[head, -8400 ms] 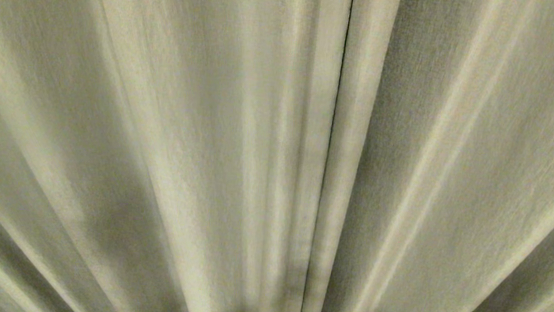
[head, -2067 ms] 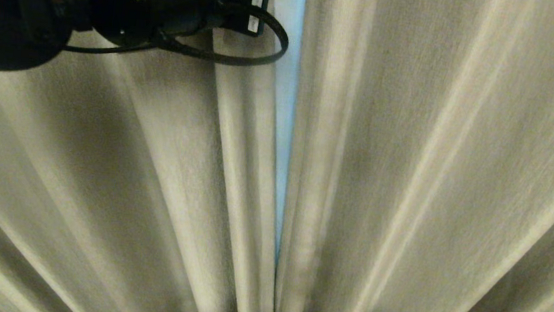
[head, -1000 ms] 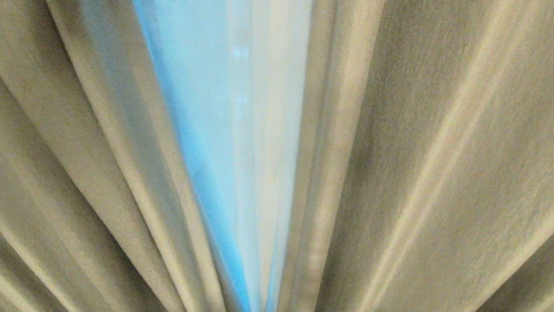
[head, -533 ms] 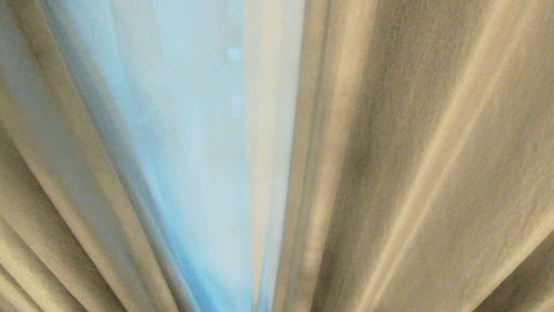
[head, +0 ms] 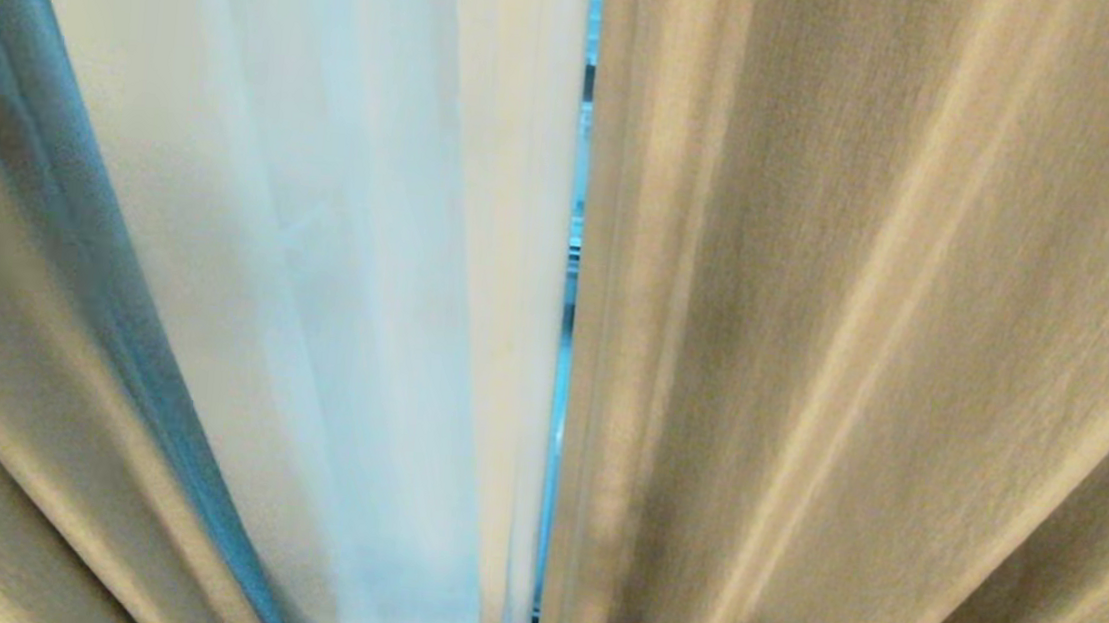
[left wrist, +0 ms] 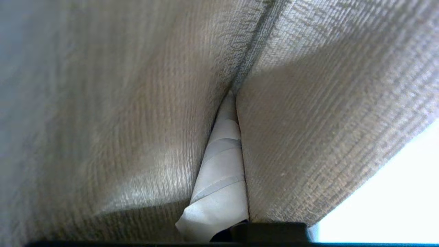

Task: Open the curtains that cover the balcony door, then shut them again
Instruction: Pull the outer curtains open on both sides

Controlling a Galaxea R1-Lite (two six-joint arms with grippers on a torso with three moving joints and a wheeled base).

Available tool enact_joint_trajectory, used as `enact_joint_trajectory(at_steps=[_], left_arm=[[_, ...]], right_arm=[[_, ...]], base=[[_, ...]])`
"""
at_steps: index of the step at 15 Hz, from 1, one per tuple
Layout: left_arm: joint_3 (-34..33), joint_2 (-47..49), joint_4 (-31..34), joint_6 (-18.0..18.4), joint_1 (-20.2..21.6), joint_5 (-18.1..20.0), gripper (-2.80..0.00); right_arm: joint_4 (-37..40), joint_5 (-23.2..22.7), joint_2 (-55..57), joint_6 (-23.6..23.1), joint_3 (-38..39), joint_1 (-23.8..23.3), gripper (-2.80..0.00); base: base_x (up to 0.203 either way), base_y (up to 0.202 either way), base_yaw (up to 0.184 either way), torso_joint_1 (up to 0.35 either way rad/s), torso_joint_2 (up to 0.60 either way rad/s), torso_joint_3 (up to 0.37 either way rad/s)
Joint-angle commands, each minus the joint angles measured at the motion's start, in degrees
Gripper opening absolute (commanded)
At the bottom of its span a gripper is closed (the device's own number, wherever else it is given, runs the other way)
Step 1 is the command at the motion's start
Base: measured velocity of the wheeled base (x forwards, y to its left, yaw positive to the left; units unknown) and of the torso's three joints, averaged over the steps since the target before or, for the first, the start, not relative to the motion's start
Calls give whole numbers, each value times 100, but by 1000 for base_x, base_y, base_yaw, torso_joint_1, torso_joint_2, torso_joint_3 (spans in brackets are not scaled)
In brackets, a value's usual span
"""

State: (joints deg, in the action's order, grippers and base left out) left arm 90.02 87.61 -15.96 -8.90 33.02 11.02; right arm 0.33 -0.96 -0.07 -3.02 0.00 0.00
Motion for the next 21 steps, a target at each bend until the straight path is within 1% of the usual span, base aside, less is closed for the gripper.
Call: enact_joint_trajectory(at_steps=[1,3,6,7,10,12,15,18,21], left_arm=[[-27,367,-36,-111,442,137,-280],[-36,536,-128,-151,687,196,-280],[-62,731,-323,-349,1009,363,-280],[-63,797,-367,-357,1112,389,-280],[-68,837,-399,-358,1154,409,-280],[-63,801,-399,-350,1101,418,-280],[-100,633,-395,-332,977,551,-280],[-327,291,-368,-325,716,583,-280],[-675,-108,-355,-286,331,585,-280]], right_arm=[[-6,-1,7,-5,0,0,-280],[-2,-1,7,-5,0,0,-280],[2,-1,7,-5,0,0,-280],[-5,-1,7,-5,0,0,-280],[2,-1,7,-5,0,0,-280],[-6,-1,7,-5,0,0,-280],[2,-1,7,-5,0,0,-280],[2,-1,7,-5,0,0,-280],[-6,-1,7,-5,0,0,-280]], base=[[0,0,0,0,0,0],[0,0,0,0,0,0],[0,0,0,0,0,0],[0,0,0,0,0,0],[0,0,0,0,0,0],[0,0,0,0,0,0],[0,0,0,0,0,0],[0,0,0,0,0,0],[0,0,0,0,0,0]])
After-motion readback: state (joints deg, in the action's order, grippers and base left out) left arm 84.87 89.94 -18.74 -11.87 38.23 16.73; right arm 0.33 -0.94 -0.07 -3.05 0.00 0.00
